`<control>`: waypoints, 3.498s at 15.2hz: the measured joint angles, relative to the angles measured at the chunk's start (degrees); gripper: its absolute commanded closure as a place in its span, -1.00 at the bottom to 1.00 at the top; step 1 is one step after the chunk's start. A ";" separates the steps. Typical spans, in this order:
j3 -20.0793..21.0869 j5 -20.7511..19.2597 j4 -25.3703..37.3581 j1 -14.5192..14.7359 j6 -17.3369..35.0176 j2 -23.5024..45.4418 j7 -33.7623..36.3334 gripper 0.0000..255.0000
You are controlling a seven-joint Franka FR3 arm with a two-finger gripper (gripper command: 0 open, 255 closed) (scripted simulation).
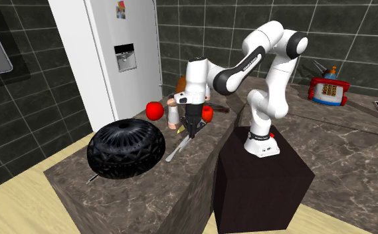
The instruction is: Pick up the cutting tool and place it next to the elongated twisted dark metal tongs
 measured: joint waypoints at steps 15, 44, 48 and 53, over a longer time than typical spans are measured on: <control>-7.83 -2.53 -6.48 -4.74 -7.21 -12.59 -10.13 1.00; -41.52 -19.18 -2.63 -21.30 -17.60 -18.29 -50.00 1.00; -47.20 -19.31 1.37 -20.95 -17.46 -14.46 -55.97 1.00; -56.14 -17.00 9.67 -18.75 -18.72 -7.23 -65.17 1.00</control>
